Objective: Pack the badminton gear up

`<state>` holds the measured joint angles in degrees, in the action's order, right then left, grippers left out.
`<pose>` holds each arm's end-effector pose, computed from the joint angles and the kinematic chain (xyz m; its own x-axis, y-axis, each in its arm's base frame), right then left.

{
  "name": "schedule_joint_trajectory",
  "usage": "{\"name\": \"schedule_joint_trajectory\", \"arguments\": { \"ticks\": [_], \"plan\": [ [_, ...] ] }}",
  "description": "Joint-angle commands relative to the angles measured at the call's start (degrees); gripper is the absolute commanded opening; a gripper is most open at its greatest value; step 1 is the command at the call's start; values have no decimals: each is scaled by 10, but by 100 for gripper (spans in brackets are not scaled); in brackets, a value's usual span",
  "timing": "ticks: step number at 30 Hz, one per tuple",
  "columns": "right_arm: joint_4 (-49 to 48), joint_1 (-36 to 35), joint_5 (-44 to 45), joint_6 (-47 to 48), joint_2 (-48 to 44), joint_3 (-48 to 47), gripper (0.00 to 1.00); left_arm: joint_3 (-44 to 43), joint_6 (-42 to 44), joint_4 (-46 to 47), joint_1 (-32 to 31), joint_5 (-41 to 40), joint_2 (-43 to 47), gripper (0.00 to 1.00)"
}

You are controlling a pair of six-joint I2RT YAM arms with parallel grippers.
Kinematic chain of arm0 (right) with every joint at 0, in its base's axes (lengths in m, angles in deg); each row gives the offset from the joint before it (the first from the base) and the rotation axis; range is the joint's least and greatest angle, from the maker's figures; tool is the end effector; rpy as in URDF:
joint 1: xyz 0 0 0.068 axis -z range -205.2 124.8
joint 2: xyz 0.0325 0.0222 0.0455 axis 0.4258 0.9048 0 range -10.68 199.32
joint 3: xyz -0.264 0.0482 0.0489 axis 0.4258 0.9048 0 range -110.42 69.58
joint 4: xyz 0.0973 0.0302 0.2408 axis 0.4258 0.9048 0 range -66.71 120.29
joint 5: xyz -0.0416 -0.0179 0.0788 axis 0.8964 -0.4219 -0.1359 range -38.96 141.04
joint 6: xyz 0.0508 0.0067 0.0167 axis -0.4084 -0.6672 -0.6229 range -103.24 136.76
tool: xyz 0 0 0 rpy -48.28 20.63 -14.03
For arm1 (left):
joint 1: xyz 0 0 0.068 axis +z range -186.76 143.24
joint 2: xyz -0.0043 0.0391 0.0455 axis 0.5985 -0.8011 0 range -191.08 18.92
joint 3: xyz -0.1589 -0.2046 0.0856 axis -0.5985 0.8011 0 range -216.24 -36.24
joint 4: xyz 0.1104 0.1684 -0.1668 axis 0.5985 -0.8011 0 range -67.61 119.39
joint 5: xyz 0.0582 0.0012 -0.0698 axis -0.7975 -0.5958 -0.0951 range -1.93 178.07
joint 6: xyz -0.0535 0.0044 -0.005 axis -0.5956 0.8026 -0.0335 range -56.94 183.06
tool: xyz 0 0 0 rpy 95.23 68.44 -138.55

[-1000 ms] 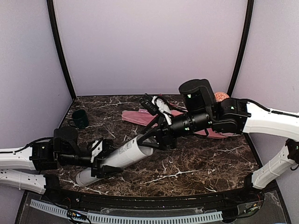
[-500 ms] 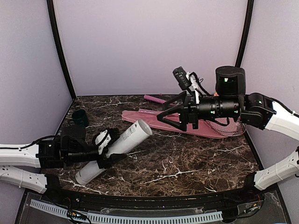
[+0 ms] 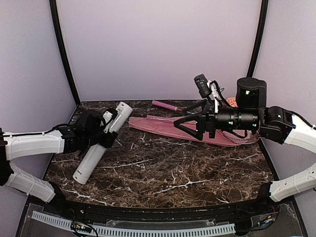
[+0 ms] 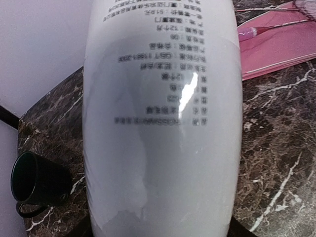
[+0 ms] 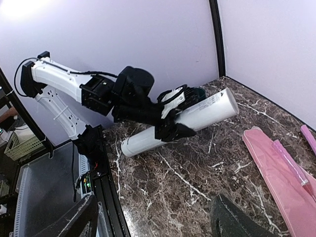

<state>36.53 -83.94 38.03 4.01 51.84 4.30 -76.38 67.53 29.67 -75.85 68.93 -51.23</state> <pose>0.1213 0.2152 0.3996 -0.3013 -0.0818 -0.9500 -0.9036 0.3428 0.2570 0.2138 -0.1585 0.2379 -0.3545 0.3828 -0.8531 0.4034 0.8857 0.2298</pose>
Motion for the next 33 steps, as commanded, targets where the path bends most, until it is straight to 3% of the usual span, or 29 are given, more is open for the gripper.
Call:
{"name": "schedule_joint_trajectory", "arguments": {
  "ticks": [1,9,19,30,33],
  "plan": [
    [-30,4,5,-20,-16,19,78,-56,-2,9,52,-27,-83,57],
    [-36,4,3,-35,-22,36,78,-185,45,-22,116,-79,-255,59],
    [-16,5,49,-32,-20,39,79,-269,71,-46,156,-60,-354,64],
    [6,48,74,-45,17,46,76,-291,69,-56,169,-52,-370,89],
    [3,70,68,-49,31,54,75,-290,70,-58,169,-39,-352,91]
  ]
}}
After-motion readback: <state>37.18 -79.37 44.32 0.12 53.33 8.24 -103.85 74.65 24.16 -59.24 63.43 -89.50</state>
